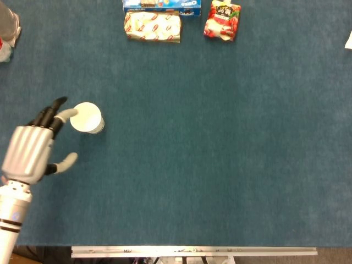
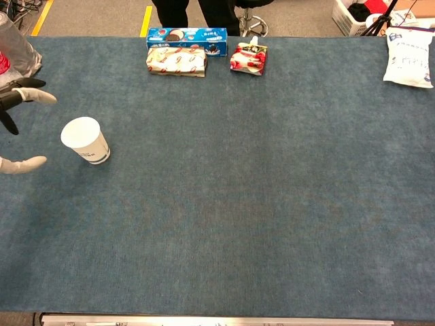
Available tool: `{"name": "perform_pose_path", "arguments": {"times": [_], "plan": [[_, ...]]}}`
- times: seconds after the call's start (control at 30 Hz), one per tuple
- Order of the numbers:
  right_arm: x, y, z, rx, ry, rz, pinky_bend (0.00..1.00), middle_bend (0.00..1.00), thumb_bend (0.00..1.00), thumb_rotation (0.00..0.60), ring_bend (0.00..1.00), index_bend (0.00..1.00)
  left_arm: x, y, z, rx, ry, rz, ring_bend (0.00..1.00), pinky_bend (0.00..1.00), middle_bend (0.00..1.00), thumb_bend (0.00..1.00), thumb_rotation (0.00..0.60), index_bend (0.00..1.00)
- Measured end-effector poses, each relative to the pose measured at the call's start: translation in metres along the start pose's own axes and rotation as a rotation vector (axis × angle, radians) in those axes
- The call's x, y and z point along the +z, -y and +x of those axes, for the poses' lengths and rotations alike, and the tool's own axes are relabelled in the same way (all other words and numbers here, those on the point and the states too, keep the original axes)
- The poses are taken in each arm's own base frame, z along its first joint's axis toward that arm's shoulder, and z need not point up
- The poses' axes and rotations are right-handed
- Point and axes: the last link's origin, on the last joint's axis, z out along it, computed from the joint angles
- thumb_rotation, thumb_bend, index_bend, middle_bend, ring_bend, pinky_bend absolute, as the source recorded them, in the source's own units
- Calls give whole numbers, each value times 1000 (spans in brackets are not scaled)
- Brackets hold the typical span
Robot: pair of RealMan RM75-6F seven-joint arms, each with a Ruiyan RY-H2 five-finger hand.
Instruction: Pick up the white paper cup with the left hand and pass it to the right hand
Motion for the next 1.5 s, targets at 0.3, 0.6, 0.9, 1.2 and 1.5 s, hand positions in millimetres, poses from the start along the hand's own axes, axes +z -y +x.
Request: {"name": "perform_pose_path", "arguments": {"times": [0.3, 0.6, 0.9, 1.2, 1.5], "plan": [[16, 2, -1, 18, 0, 20, 438, 172, 49, 600, 256, 194, 16, -28, -9, 40, 116, -42, 0, 246, 0, 108, 600, 3], [25, 0, -10, 31, 25, 29, 438, 178, 50, 600, 256, 194, 40, -43, -10, 98, 109, -60, 0, 178, 0, 108, 600, 0], [23, -2, -14, 31, 44, 20, 438, 179, 49, 600, 256, 194, 64, -45, -15, 185, 150, -41, 0, 149, 0, 108, 600, 0], [18, -1, -18, 25, 80, 11, 438, 219, 49, 600, 256, 194, 79, -37, -22, 241, 209, 11, 0, 145, 0, 108, 600, 1], [17, 0, -23, 27, 105, 7, 438, 228, 50, 600, 256, 194, 88, -31, -27, 282, 244, 56, 0, 148, 0, 107, 600, 49]]}}
